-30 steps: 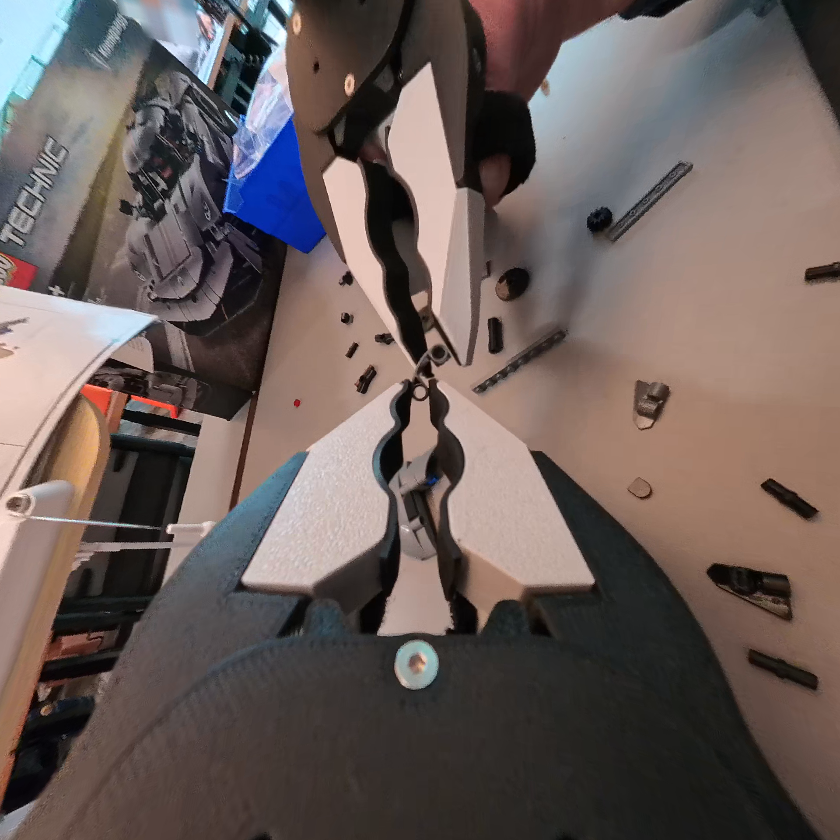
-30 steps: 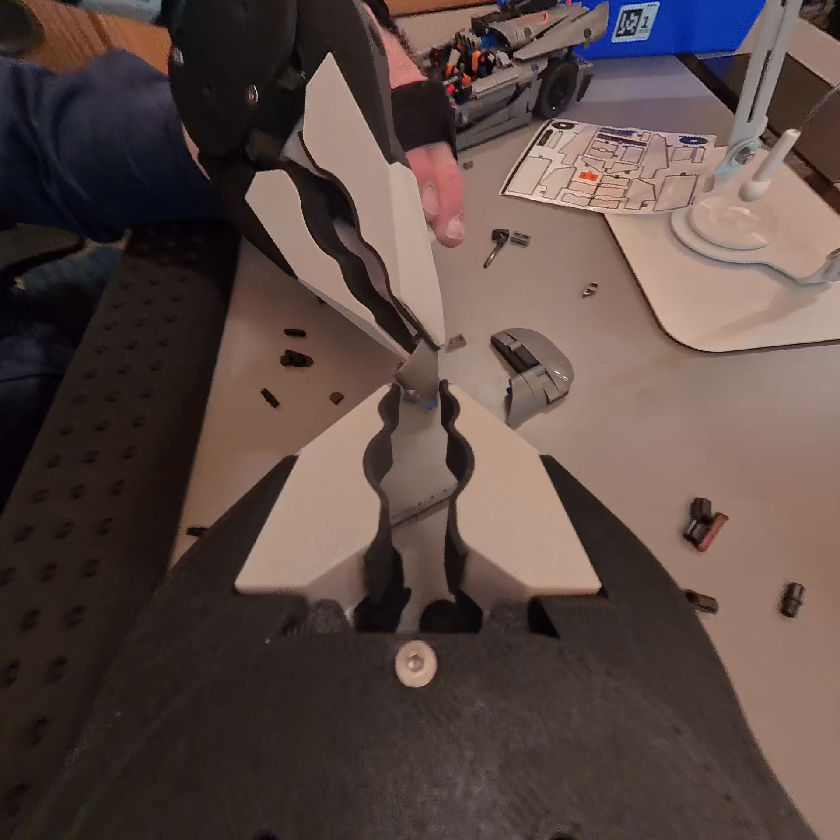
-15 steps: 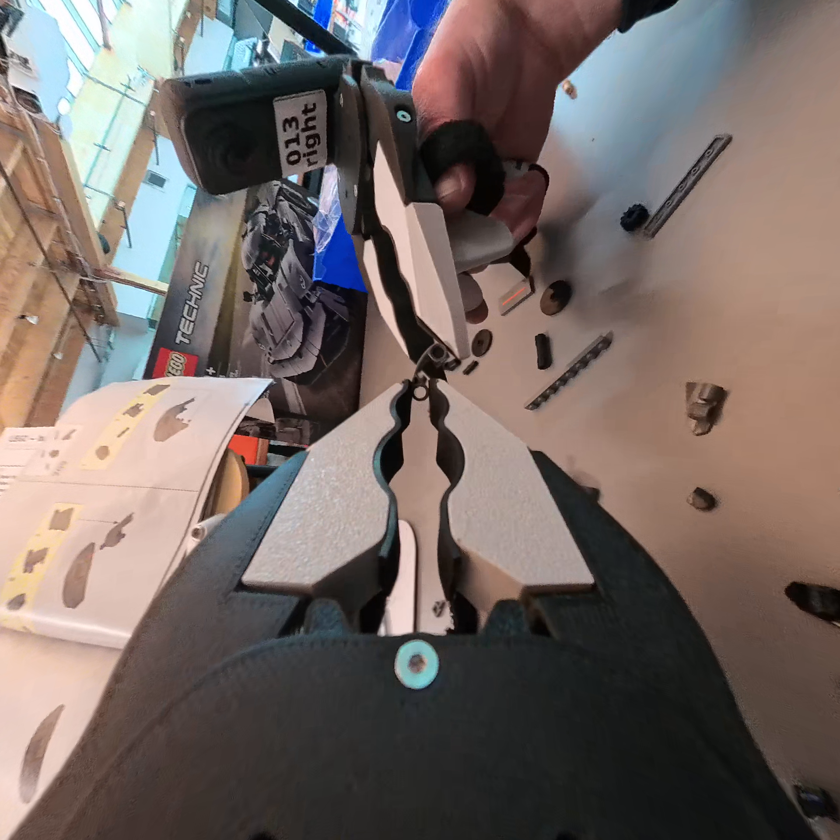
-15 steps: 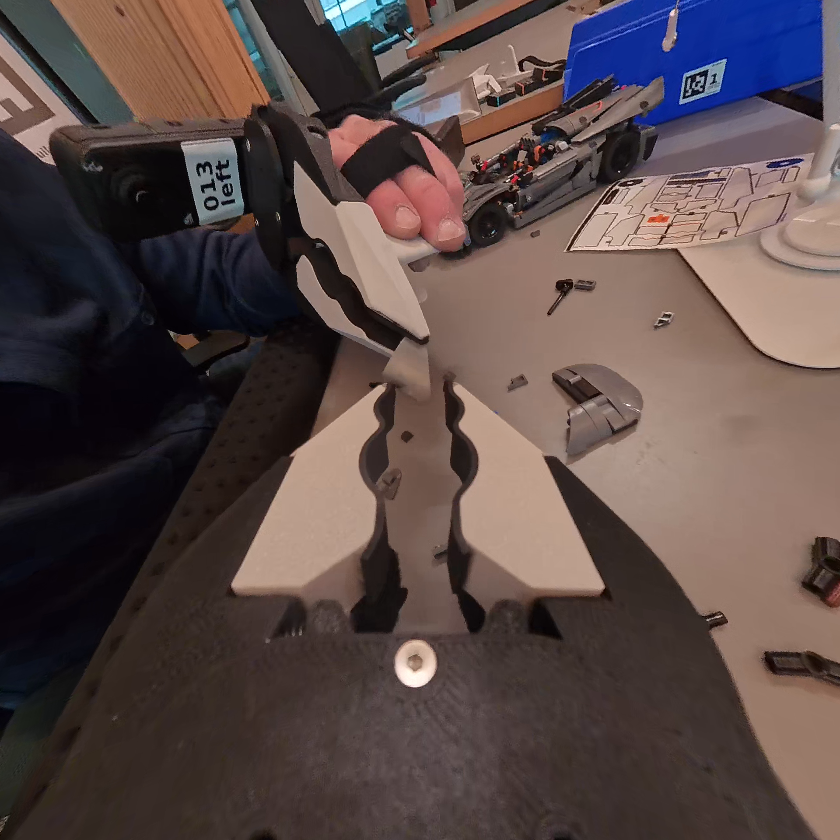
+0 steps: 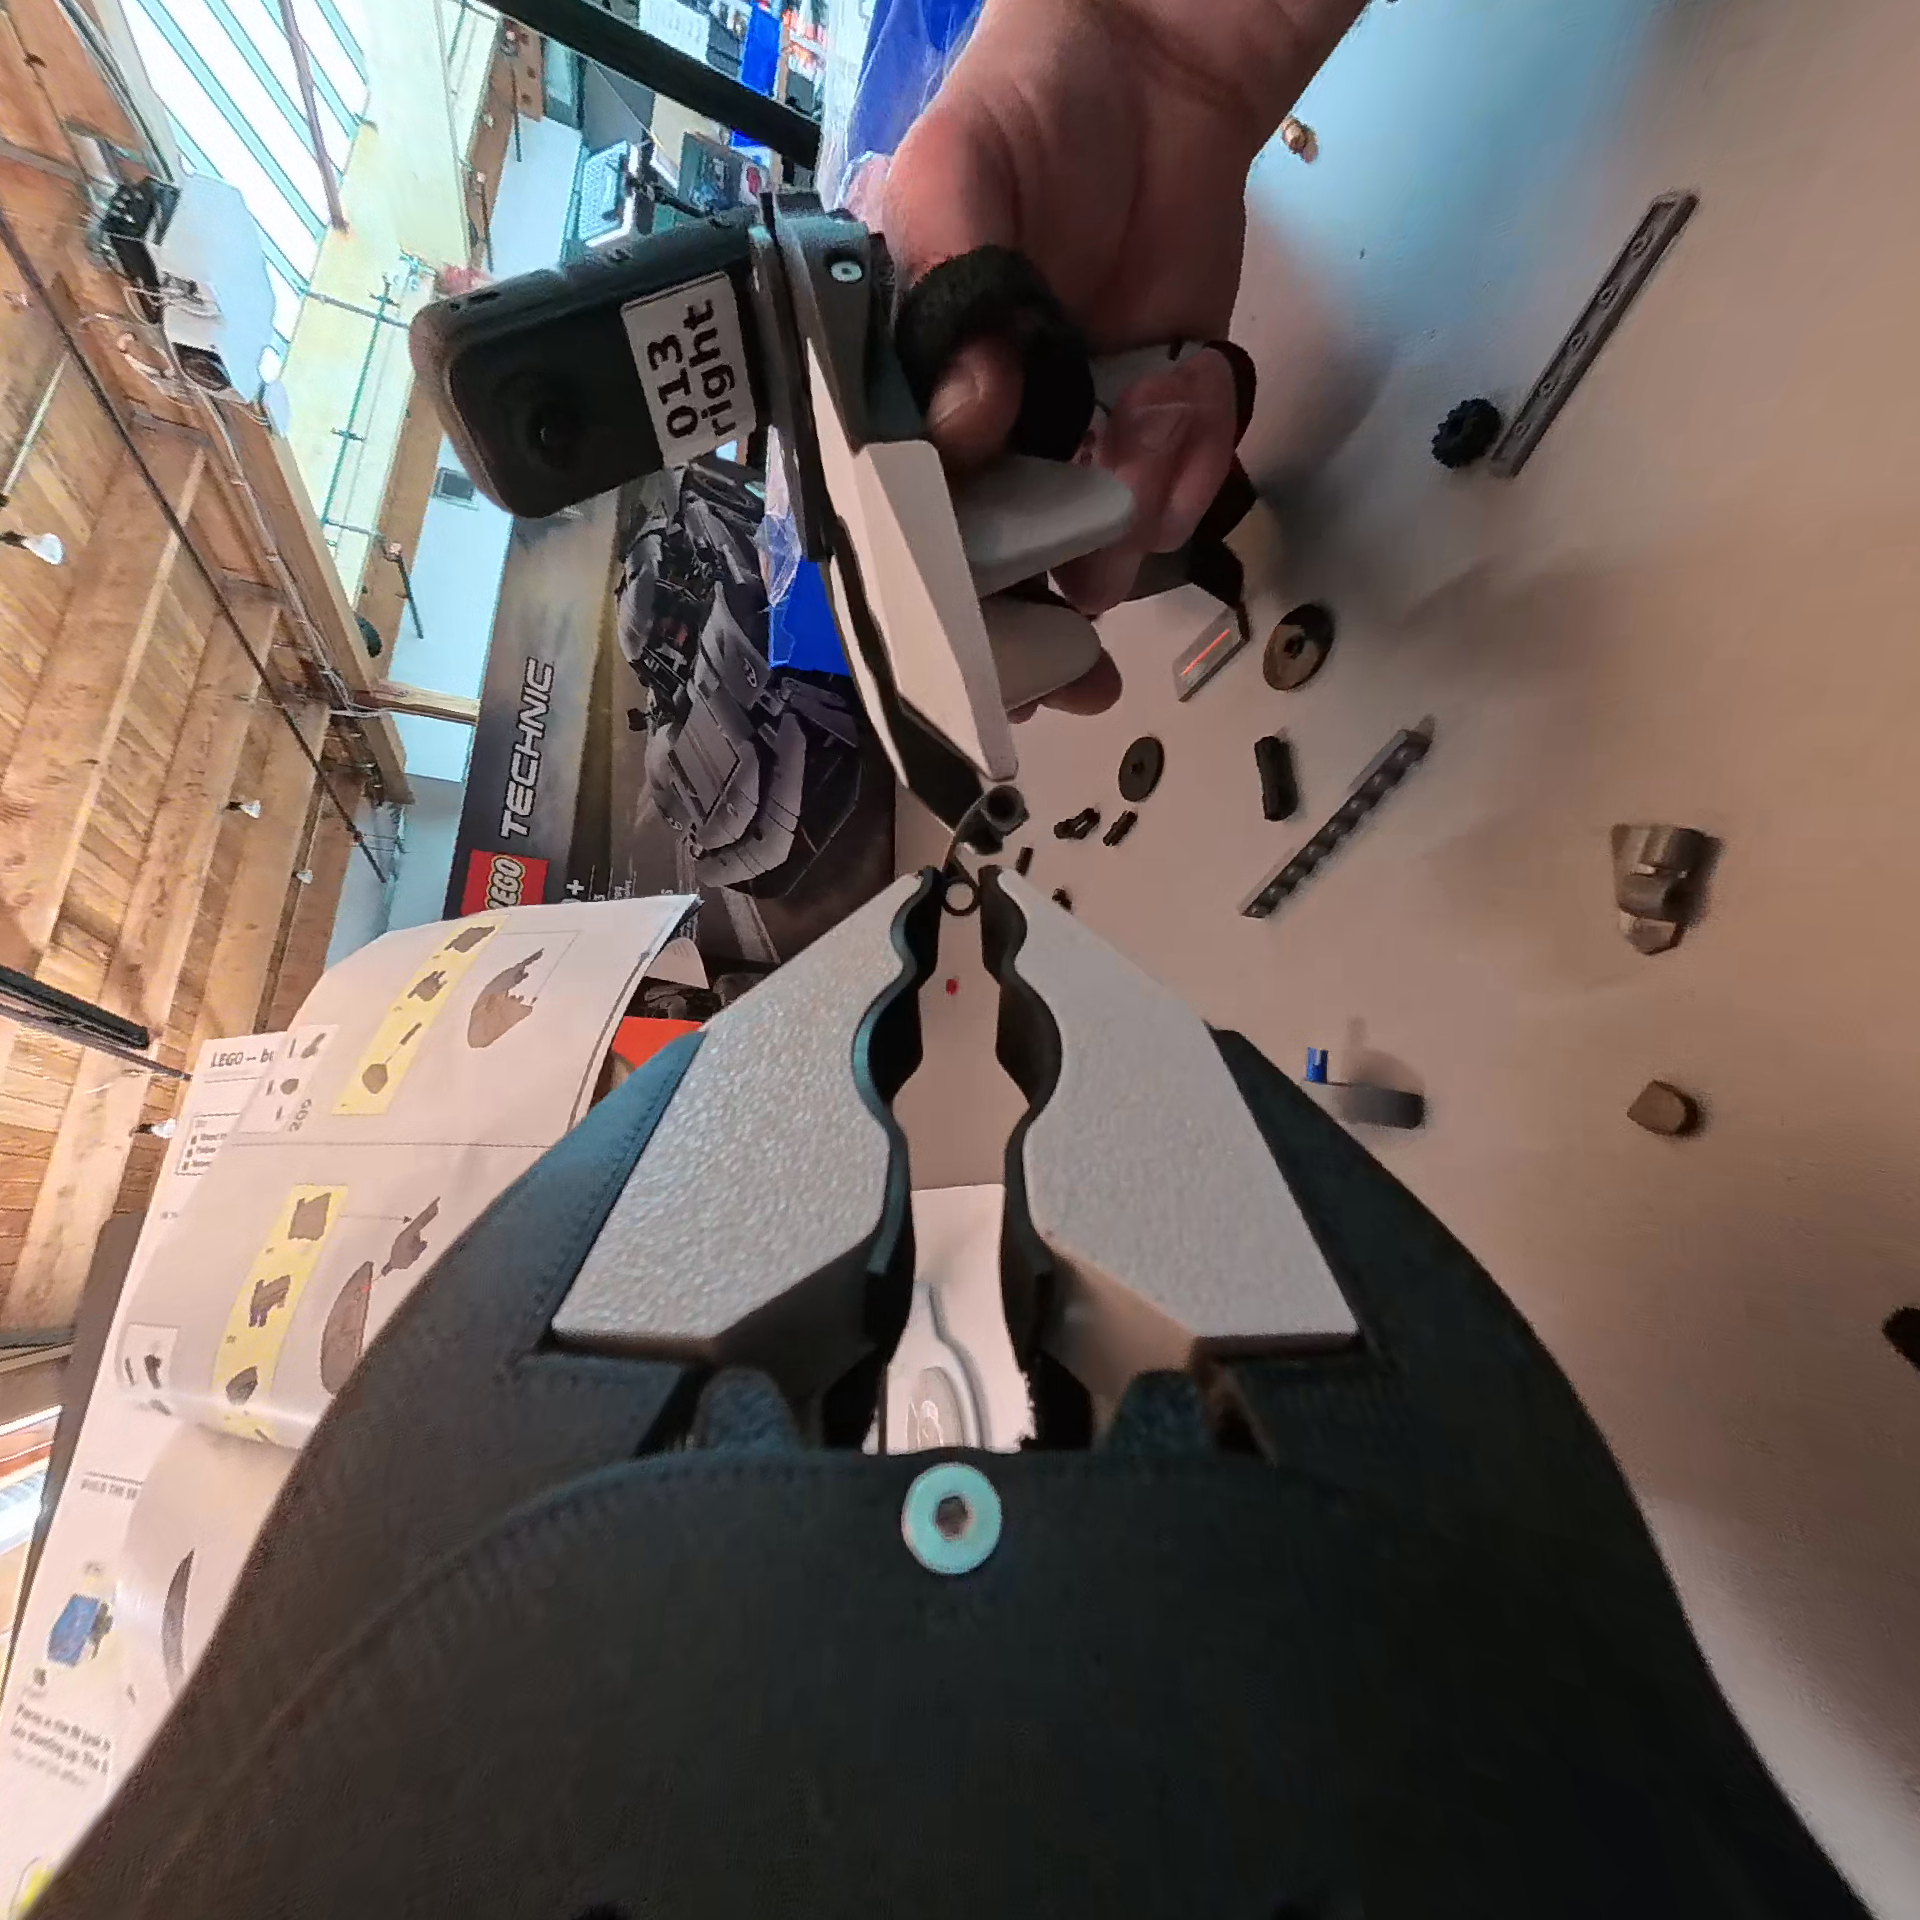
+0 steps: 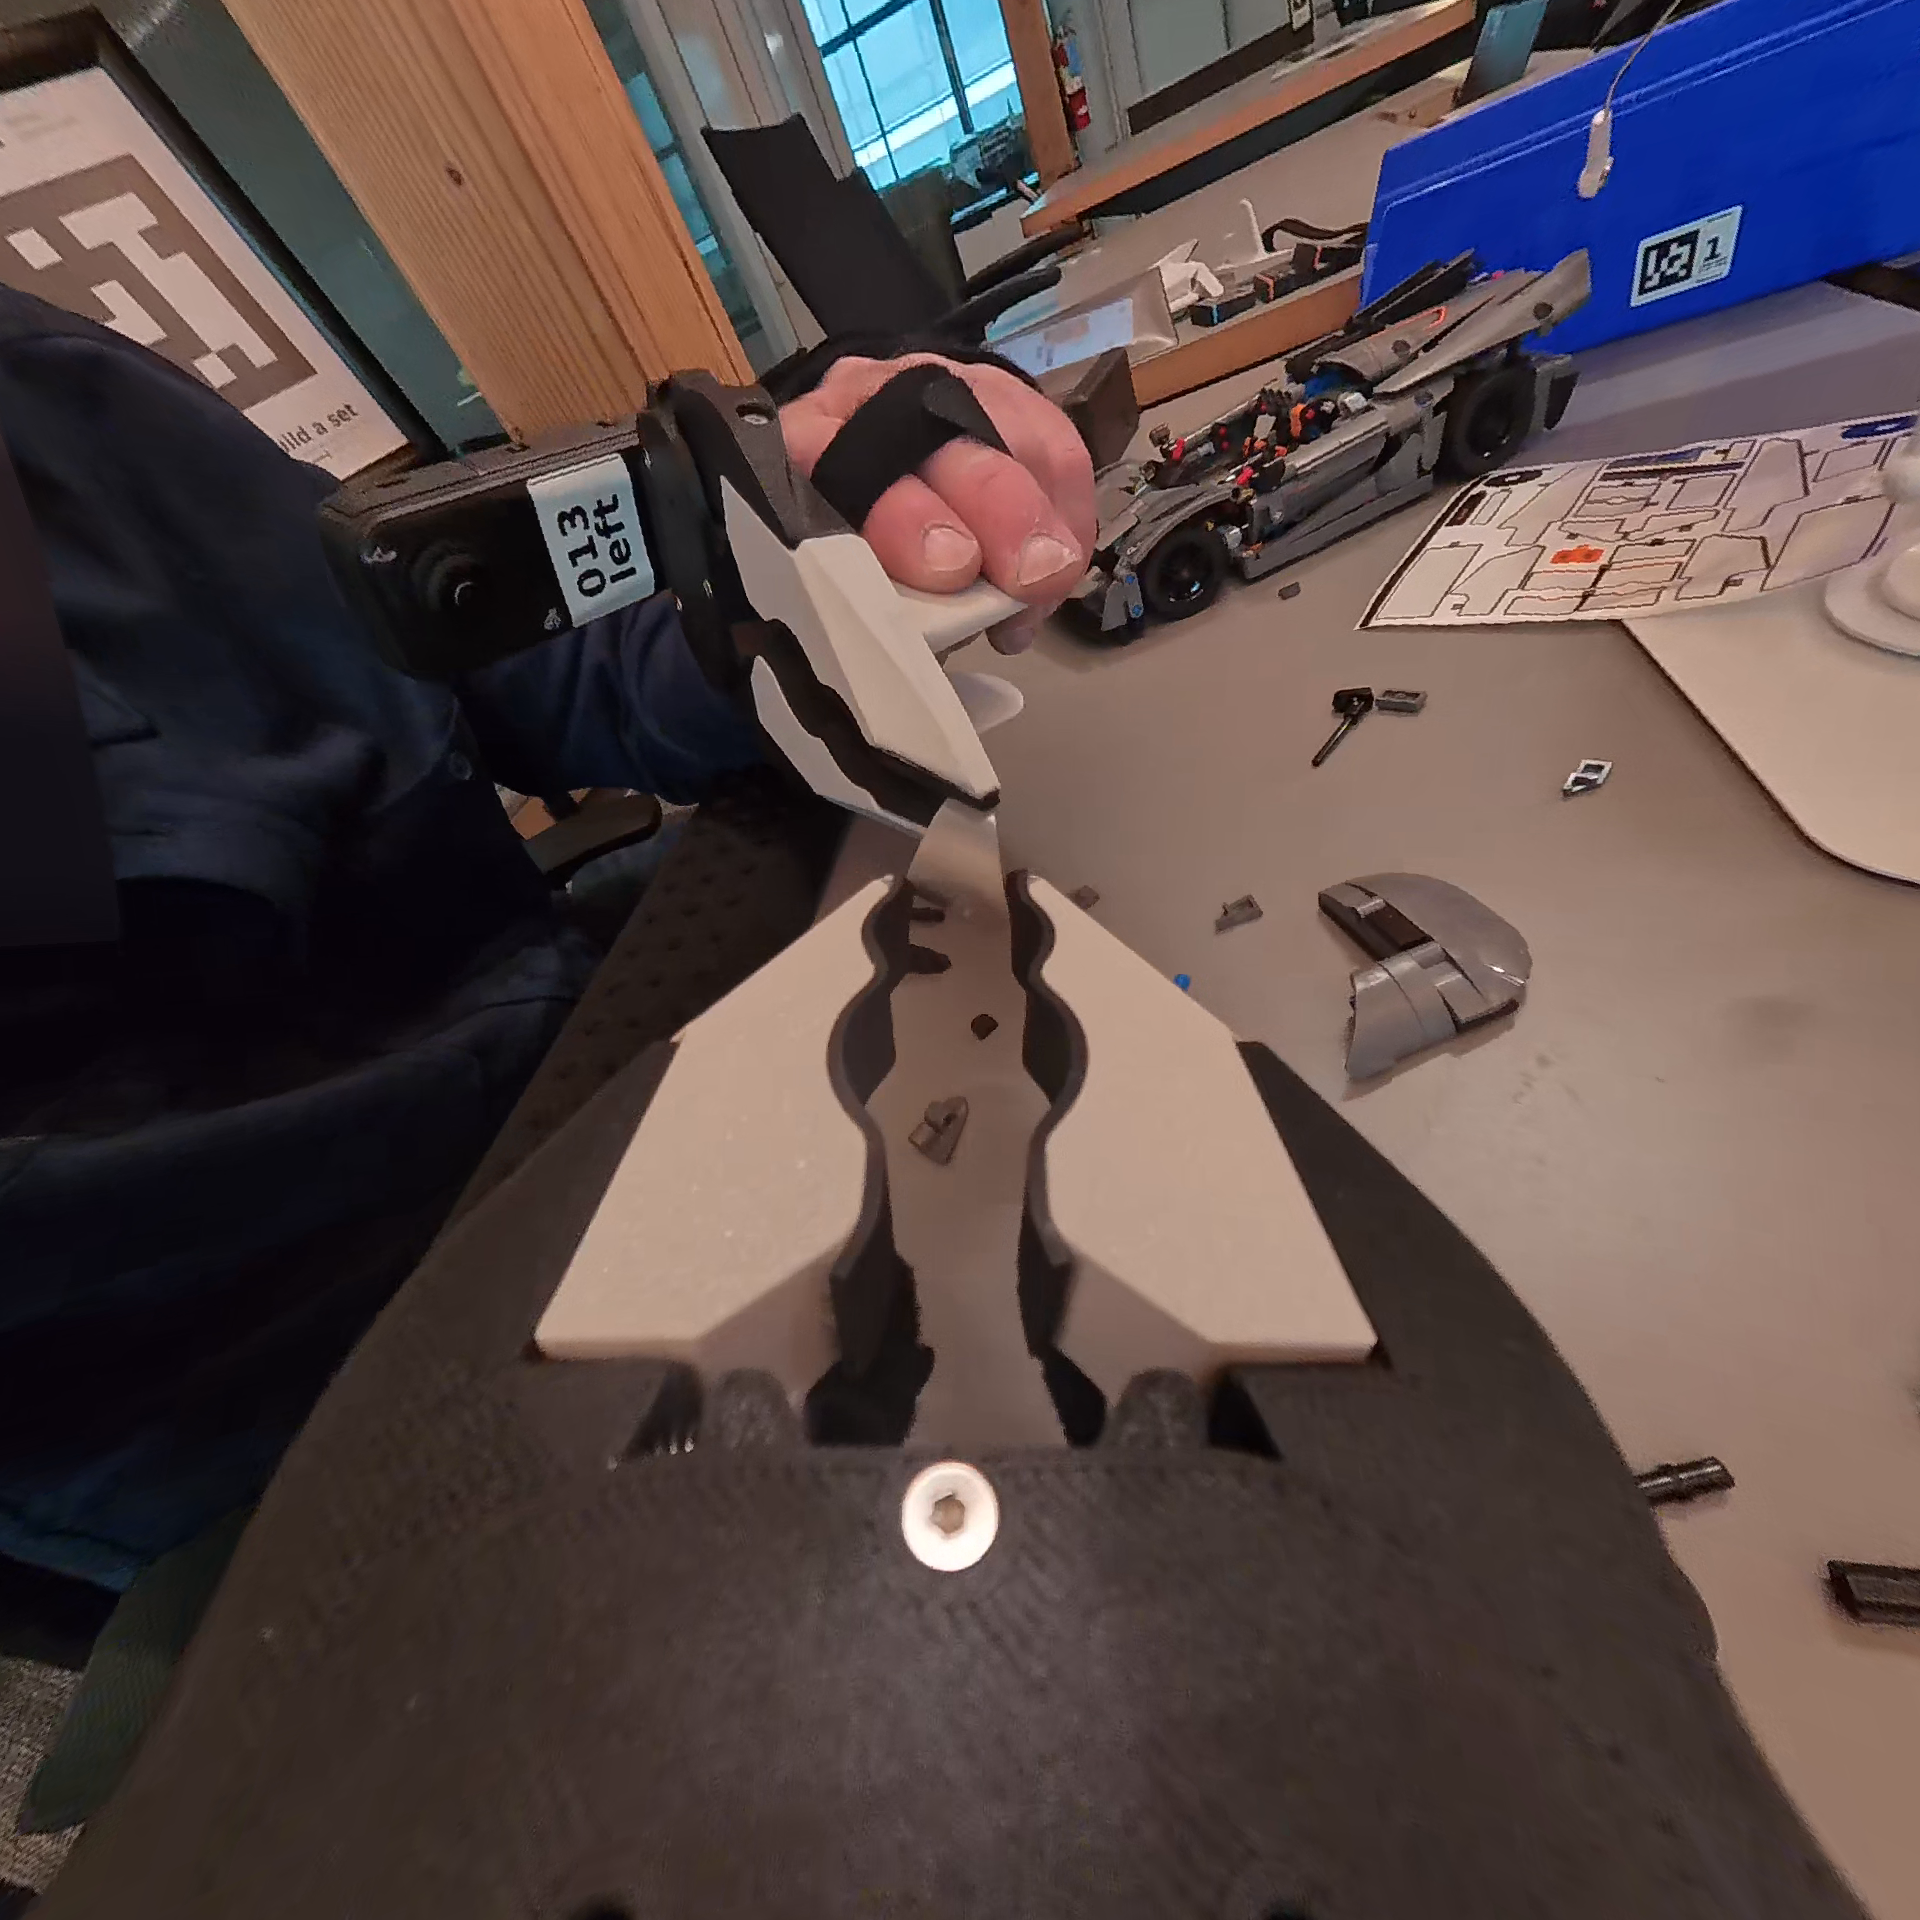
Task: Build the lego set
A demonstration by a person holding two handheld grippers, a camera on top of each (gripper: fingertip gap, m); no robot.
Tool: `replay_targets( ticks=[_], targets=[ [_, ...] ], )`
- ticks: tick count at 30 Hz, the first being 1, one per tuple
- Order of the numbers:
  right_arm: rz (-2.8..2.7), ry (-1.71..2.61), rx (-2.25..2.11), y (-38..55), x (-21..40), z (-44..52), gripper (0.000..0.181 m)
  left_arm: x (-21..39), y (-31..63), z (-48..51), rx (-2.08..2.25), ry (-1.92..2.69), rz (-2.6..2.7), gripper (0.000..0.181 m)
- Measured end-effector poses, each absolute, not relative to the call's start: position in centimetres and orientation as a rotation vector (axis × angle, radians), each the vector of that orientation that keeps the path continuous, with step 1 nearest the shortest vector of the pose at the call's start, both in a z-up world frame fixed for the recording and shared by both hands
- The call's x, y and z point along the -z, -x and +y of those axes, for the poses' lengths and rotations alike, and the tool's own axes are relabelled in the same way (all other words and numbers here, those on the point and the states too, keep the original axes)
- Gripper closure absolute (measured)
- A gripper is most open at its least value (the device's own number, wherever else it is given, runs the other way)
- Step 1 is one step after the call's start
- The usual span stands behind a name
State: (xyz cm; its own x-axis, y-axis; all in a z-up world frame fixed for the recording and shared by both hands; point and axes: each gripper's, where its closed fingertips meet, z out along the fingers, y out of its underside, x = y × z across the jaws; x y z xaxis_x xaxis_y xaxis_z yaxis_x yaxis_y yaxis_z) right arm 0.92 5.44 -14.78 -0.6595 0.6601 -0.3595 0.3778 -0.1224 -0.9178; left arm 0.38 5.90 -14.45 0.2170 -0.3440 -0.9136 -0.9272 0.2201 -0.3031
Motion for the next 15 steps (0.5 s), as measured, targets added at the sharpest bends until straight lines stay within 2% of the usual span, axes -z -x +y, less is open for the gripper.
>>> replay_targets(
  ticks=[15],
  targets=[
    [-1.945,1.202,-1.67,0.0,16.2,6.1,0.179,16.5,0.6,6.6,-0.561,1.446,1.336,0.172]
  ],
)
